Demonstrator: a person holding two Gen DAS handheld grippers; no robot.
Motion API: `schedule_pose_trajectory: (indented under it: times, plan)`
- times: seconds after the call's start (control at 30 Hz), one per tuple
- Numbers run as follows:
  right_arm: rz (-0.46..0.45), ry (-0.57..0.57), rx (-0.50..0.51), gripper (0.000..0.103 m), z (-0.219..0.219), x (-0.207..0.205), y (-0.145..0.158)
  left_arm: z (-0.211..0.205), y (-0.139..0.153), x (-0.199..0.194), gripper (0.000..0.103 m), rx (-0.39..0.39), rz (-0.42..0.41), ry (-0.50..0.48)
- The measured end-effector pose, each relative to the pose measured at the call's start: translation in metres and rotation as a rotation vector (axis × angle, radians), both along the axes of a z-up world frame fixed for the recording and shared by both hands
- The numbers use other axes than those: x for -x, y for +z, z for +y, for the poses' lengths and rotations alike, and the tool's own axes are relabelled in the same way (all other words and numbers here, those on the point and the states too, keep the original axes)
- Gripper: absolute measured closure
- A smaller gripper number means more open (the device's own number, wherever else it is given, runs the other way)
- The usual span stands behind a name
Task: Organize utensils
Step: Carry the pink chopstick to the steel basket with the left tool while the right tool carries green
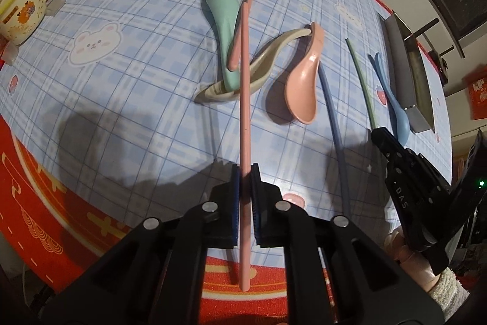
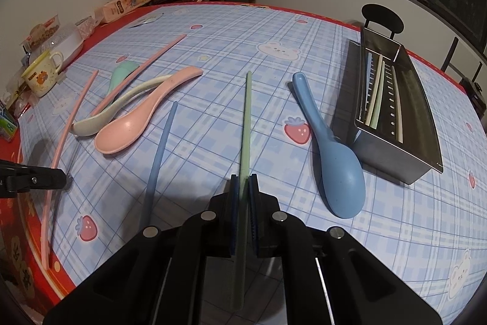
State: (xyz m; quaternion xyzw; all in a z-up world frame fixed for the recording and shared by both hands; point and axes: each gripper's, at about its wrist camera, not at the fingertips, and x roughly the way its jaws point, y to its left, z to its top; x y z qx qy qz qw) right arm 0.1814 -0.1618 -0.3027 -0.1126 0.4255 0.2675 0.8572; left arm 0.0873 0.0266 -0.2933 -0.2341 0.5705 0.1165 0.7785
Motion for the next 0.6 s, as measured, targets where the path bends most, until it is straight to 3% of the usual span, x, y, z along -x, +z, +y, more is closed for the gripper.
schedule_pose_trajectory:
  times: [0.4,0.6]
  plan:
    - [0.057,-0.020,-0.069,0.096,-0.012,-0.002,0.005,-0.002,0.027,0.007,0.092,-0.036,-0.089,-0.043]
    - [0.055,-0.073,-0.150,0.096,-0.035,-0.004,0.029,-0.008,0.040,-0.007,0.092,-0.023,-0.137,-0.100]
